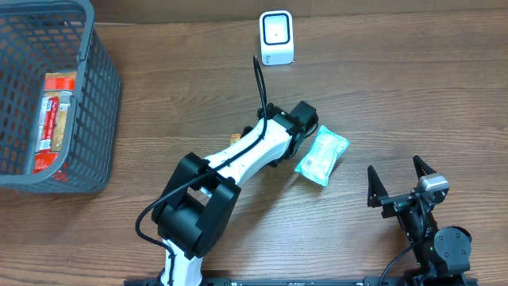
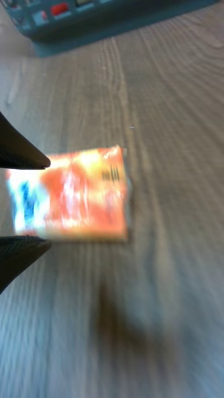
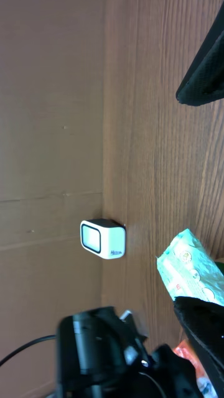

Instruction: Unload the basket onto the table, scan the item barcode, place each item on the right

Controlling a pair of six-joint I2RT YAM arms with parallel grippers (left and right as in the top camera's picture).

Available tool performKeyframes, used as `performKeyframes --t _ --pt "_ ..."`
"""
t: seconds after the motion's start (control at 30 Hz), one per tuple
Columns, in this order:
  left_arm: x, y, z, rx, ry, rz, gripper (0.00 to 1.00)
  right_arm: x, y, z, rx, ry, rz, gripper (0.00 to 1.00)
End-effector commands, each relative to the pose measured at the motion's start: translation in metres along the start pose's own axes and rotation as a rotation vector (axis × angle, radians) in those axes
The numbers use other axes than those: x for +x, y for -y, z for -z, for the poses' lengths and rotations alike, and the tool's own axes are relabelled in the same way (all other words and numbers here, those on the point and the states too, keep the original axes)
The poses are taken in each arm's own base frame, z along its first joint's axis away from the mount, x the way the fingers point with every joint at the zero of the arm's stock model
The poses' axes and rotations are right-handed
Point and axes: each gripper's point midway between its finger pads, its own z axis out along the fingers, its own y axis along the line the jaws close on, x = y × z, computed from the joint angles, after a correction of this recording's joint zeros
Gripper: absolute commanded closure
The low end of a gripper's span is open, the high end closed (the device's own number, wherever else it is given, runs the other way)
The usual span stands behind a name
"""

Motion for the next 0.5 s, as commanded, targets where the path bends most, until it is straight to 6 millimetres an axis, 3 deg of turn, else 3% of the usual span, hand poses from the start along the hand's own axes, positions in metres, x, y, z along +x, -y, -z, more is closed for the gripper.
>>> performKeyframes --t 0.0,0.1,0.27,0.47 --pt "-0.008 0.014 0.005 0.089 -0.007 0.020 0.72 0.002 0.002 0.000 0.008 0.004 0.005 0.00" --pt "-0.008 0.019 0.005 0.113 -0.012 0.022 0.71 0.002 0.002 0.000 0.008 0.004 0.005 0.00" --pt "-0.011 0.007 0.010 0.133 -0.039 0.047 0.69 0.002 0.002 0.000 0.008 0.004 0.005 0.00" --pt "-0.024 -0.006 0.005 0.436 -0.157 0.136 0.65 0.002 0.002 0.000 0.008 0.004 0.005 0.00"
